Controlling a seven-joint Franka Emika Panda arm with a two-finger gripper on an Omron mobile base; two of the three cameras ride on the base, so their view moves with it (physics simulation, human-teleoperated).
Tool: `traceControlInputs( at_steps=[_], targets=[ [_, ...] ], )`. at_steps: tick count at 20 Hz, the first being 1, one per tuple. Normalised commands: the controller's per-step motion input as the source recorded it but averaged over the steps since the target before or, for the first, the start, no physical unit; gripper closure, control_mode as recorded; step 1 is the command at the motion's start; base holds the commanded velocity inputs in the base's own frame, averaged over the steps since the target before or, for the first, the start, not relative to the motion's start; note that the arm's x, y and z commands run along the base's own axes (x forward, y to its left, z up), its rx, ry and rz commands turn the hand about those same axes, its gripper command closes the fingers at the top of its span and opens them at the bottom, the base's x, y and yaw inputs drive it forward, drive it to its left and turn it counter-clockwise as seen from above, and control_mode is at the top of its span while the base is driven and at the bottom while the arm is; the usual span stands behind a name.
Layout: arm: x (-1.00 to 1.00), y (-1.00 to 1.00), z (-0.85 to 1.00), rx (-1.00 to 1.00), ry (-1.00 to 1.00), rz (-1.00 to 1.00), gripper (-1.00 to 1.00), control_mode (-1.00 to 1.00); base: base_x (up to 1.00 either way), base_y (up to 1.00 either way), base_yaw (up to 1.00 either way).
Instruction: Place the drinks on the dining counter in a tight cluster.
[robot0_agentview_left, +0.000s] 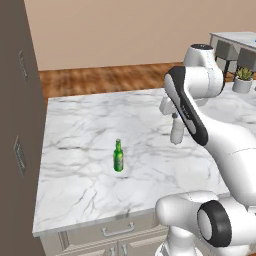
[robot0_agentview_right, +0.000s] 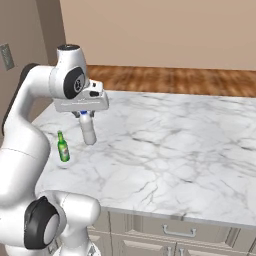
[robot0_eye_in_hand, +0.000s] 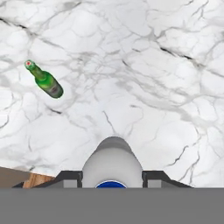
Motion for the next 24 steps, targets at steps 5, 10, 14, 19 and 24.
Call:
traceControlInputs(
  at_steps=[5,10,14,19,24],
  targets=[
    [-0.05,0.00,0.13,0.00,-0.04,0.00,1.00,-1.00,0.00,0.00,0.00],
    [0.00,0.00,0.00,0.00,0.00,0.00,1.00,-1.00,0.00,0.00,0.00],
    [-0.04,-0.03,0.00,0.00,0.00,0.00,1.00,1.00,-0.25,-0.23,-0.07],
    [0.00,0.00,0.00,0.00,0.00,0.00,1.00,1.00,-0.63,-0.75,-0.27],
    [0.00,0.00,0.00,0.00,0.00,0.00,1.00,1.00,-0.34,-0.89,-0.26]
  ],
)
